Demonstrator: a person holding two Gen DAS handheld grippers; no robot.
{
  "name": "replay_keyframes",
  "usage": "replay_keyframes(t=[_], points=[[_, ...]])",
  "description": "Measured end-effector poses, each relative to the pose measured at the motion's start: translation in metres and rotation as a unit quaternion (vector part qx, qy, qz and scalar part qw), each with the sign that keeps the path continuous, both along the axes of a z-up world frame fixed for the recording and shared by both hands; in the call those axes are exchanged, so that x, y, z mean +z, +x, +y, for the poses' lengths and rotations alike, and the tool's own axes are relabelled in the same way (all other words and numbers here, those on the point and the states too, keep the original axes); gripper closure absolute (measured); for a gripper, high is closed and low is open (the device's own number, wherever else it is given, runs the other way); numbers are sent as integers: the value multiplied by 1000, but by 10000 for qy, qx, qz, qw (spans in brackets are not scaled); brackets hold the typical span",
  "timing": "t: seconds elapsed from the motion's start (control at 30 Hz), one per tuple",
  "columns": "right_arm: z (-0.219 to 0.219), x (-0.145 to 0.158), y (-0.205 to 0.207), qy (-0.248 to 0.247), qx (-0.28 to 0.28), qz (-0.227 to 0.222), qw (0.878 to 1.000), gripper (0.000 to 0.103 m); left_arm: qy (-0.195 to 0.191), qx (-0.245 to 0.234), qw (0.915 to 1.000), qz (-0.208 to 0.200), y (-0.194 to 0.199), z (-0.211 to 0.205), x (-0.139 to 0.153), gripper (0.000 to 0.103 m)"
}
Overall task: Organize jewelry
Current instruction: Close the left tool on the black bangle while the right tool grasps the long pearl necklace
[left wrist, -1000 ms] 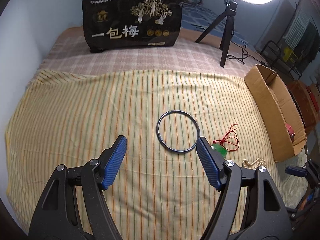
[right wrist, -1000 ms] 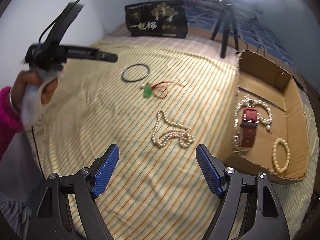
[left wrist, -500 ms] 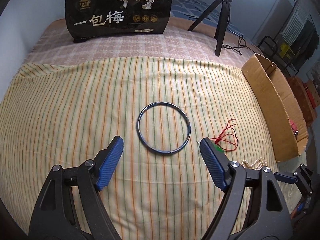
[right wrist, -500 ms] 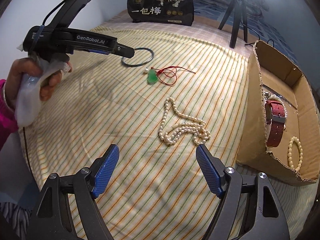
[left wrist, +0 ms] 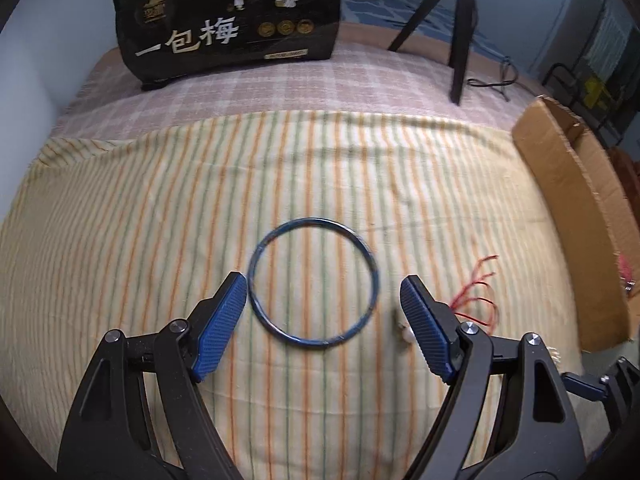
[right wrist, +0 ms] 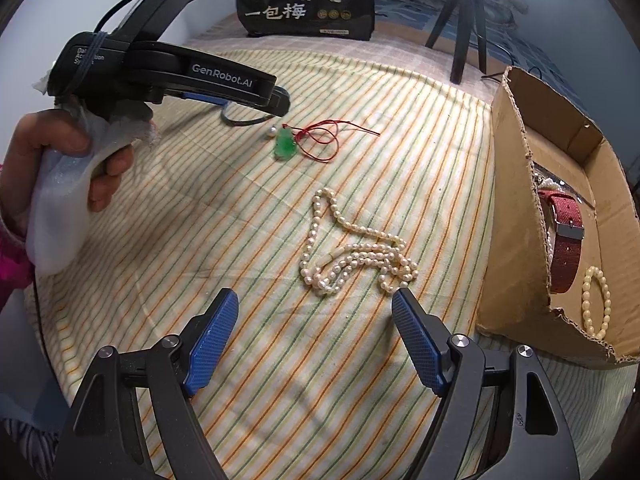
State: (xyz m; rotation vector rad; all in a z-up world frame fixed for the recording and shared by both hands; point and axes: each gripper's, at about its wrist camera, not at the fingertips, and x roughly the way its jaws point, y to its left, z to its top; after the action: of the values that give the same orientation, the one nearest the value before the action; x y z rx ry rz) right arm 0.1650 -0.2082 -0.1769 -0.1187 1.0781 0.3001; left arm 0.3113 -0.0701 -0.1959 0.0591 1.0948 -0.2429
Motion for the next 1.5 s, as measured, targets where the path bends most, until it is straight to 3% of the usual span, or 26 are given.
replay_keyframes(t=[0.13,0.2,0.57,0.83,1.2,1.3,1.4,1.47,1.5], points=[[-4,-2,3,56,-131,9,9999,24,223,73,9997,-48,1,-2,-5,21],[-5,-2,5,54,-183,17,9998,24,323,101,9994,-80,2,-3,-7,14],[-8,-5,12,54,-296,32,9995,24,119,181,9998,-43,3,4,-11,11],[-4,-8,21,-82,-472,8,9988,24,18,246,9996,-128,3,8,-10,30],[-3,-9,18,10,-781,-66,9969,25,-111,227,9995,-191,0,11,-9,30],[0,-9,16,-10,-818,-118,9966,33,-176,242,9994,-192,0,13,-9,30],[2,-9,16,-21,-819,-165,9965,48,-214,225,9993,-196,0,14,-8,30],[1,-8,16,7,-833,-188,9963,69,-242,222,9993,-199,0,14,-8,30],[0,-7,16,37,-846,-198,9962,74,-255,226,9992,-198,0,15,-8,30]])
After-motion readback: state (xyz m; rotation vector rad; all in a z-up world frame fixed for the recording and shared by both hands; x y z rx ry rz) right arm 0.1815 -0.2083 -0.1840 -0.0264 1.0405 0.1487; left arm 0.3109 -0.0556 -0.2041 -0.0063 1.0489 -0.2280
